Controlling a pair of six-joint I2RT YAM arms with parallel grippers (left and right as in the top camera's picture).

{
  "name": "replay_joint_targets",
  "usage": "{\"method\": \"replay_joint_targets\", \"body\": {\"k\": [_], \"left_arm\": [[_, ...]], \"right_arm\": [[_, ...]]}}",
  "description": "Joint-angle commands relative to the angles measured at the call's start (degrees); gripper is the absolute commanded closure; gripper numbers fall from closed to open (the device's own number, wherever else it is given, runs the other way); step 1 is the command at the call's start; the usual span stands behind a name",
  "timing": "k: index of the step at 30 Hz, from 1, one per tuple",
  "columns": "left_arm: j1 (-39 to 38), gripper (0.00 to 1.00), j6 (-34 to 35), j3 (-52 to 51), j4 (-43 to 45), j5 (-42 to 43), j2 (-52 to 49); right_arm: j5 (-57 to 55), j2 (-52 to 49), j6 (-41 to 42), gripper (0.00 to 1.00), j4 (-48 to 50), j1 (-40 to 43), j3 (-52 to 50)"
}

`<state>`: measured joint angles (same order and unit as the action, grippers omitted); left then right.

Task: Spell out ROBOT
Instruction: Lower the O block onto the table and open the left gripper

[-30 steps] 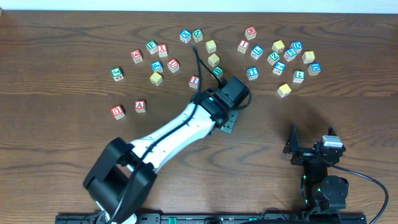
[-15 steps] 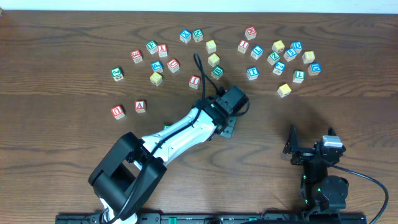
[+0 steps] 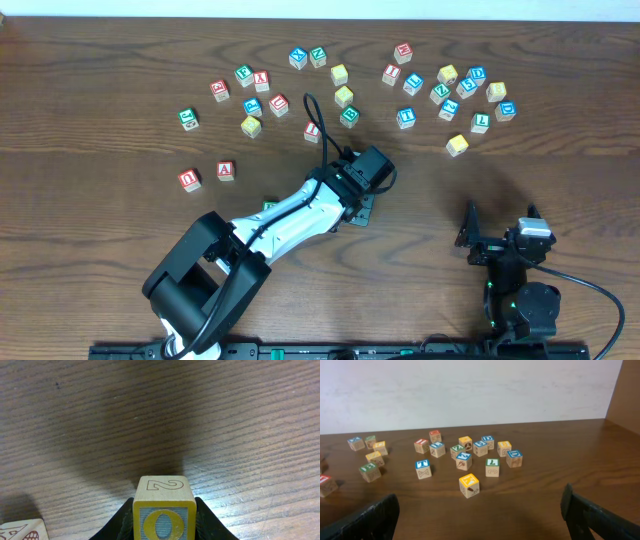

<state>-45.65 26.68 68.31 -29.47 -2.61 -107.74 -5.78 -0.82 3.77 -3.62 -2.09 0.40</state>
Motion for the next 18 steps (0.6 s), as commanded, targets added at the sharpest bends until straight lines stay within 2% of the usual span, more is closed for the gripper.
{"method": "replay_joint_targets", "body": {"k": [1,18], "left_arm": [[0.02,0.92,1.53,-0.98,0.04,-1.60,-0.61],[-0.09,0.92,4.55,-4.24,1.18,-4.07,-0.61]], "right_arm": [[0.15,0.44,-0.68,0.01,-0.20,0.55,-0.11],[0.15,0.44,-0.66,0.01,-0.20,0.55,-0.11]]}}
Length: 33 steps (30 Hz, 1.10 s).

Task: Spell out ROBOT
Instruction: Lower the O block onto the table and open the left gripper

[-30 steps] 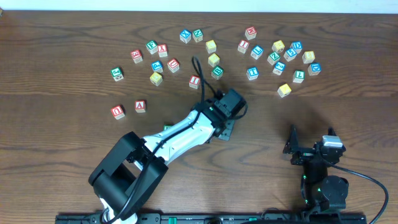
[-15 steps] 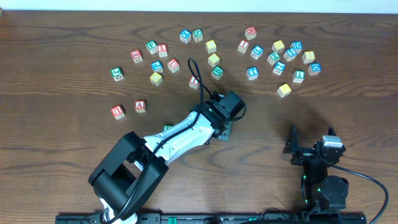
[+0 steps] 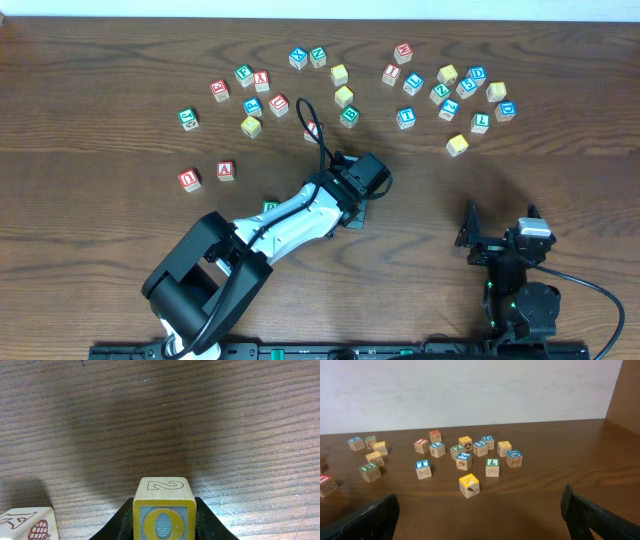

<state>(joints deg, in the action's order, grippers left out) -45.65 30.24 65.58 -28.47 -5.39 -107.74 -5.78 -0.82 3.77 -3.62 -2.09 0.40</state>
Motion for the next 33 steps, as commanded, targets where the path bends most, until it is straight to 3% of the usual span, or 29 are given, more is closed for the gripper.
{"method": "replay_joint_targets", "body": {"k": [1,4,6,11,25,33], "left_arm": [[-0.09,0.92,0.98,-1.51,0.15,-1.29,-0.61],[-0.09,0.91,0.96,-1.51,0.15,-1.29,-0.61],[-0.09,0.74,0.92,-1.51,0.15,-1.31,-0.61],[-0.09,0.59,0.74,-1.51,0.31,-1.31,-0.61],[-0.09,0.46,-0.20,-1.38,1.49,-1.33,-0.59],[0.07,0.44,-2.12,0.81,1.60,-1.40,-0.24]], "right_arm": [[0.15,0.44,-0.68,0.01,-0.22,0.55,-0.11],[0.15,0.44,-0.66,0.01,-0.22,0.55,-0.11],[0.15,0.44,-0.66,0.01,-0.20,0.55,-0.11],[0.15,0.44,-0.66,0.01,-0.22,0.55,-0.11],[0.15,0.44,-0.66,0.01,-0.22,0.55,-0.11],[0.15,0.44,-0.68,0.01,-0.20,0.55,-0.11]]}}
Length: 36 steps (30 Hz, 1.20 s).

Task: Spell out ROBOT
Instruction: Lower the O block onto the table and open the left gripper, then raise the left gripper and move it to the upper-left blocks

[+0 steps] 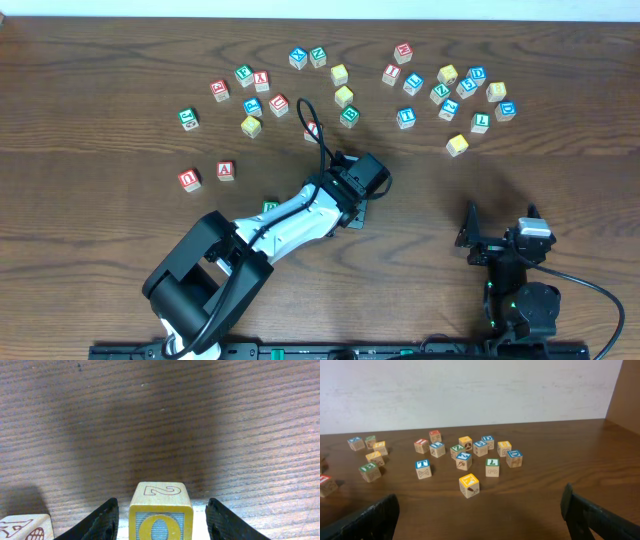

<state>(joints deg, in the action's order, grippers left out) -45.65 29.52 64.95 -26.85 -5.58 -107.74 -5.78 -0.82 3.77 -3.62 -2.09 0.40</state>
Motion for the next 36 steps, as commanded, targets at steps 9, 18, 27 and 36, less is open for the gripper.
{"method": "replay_joint_targets", "body": {"k": [9,18,27,36], "left_arm": [[2.19,0.38,-5.64,5.29,-0.02,-1.33,1.36],[6.34,0.36,-11.28,9.31,-0.02,-1.33,6.03],[14.62,0.32,-23.39,10.03,-1.31,-0.87,16.41],[26.34,0.25,-33.51,10.03,-7.02,-0.85,24.52]], "right_arm": [[0.15,0.44,-0.66,0.01,-0.20,0.55,-0.11],[0.15,0.44,-0.66,0.01,-0.20,0.55,-0.11],[0.15,0.44,-0.66,0.01,-0.20,0.55,-0.11],[0.15,0.44,-0.66,0.01,-0.20,0.55,-0.11]]}}
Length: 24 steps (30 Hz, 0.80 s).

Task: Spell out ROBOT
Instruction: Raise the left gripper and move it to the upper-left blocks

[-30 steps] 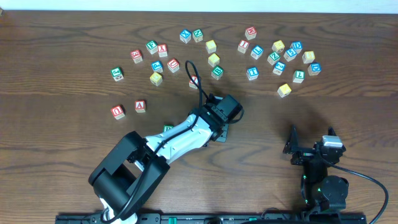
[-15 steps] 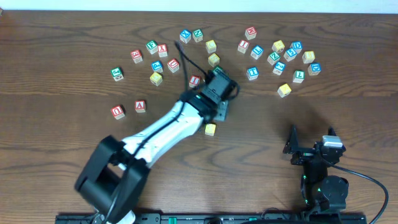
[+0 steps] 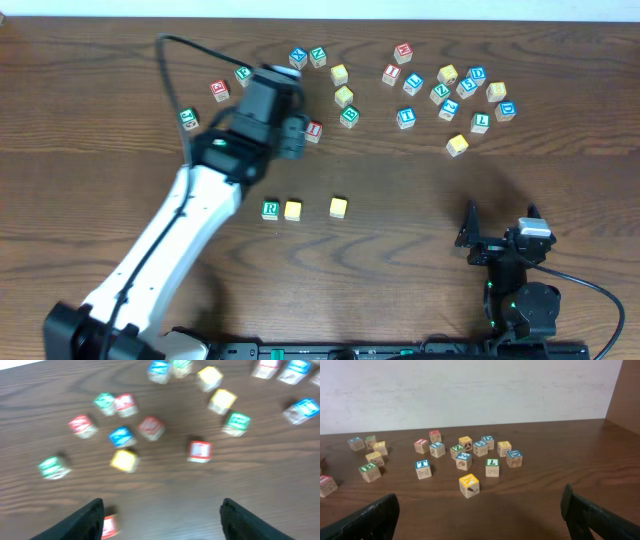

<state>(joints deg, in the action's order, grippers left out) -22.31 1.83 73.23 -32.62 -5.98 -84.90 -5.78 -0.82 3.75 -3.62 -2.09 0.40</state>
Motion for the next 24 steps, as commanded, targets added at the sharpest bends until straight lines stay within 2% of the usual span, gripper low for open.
{"method": "replay_joint_targets", "body": {"k": [1,8,24], "left_arm": [[4.22,0.25,-7.08,1.75,-1.97,-0.31,2.08],[11.15,0.20,-17.42,1.75,-6.03,14.34,2.60],[22.34,0.13,-19.41,1.75,-6.64,14.60,-0.20]], "right_arm": [[0.15,0.44,-0.63,0.01,-0.20,0.55,-0.11],[0.15,0.44,-0.63,0.01,-0.20,0.55,-0.11],[0.15,0.44,-0.66,0.01,-0.20,0.55,-0.11]]}}
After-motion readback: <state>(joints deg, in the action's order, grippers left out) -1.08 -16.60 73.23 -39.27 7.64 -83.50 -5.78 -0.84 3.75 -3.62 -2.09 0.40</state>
